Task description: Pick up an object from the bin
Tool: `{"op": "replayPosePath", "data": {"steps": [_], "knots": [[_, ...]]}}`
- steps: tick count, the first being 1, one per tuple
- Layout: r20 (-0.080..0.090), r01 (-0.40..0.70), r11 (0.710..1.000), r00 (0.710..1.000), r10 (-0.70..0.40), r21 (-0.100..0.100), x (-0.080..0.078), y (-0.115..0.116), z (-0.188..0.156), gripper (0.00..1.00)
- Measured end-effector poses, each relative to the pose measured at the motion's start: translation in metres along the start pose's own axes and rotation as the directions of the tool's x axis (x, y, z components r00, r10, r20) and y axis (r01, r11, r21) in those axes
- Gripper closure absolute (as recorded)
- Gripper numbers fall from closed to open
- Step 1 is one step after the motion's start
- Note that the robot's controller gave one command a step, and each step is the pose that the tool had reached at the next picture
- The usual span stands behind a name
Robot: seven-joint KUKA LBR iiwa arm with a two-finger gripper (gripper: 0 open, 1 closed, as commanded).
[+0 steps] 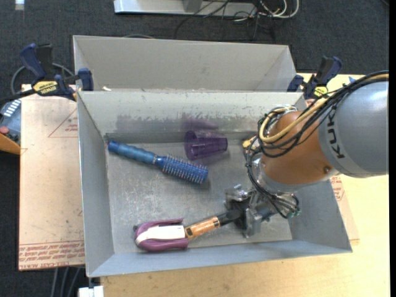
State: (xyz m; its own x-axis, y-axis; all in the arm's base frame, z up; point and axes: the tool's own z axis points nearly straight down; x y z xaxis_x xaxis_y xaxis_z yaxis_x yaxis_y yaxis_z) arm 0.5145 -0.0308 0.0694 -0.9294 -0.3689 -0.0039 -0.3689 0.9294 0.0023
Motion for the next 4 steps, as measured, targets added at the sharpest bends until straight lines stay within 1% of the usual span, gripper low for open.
{"op": "replayPosePath", "data": {"steps": [2,3,4], "knots": [[0.0,0.001,1.0,1.0,-0.001,0.0,0.0,0.0,-0.001,1.0],[-0.005,0.001,1.0,1.0,-0.001,-0.003,0.001,0.001,-0.011,1.0],[-0.008,0.0,1.0,1.0,0.0,-0.005,0.002,0.002,-0.038,1.0]]}}
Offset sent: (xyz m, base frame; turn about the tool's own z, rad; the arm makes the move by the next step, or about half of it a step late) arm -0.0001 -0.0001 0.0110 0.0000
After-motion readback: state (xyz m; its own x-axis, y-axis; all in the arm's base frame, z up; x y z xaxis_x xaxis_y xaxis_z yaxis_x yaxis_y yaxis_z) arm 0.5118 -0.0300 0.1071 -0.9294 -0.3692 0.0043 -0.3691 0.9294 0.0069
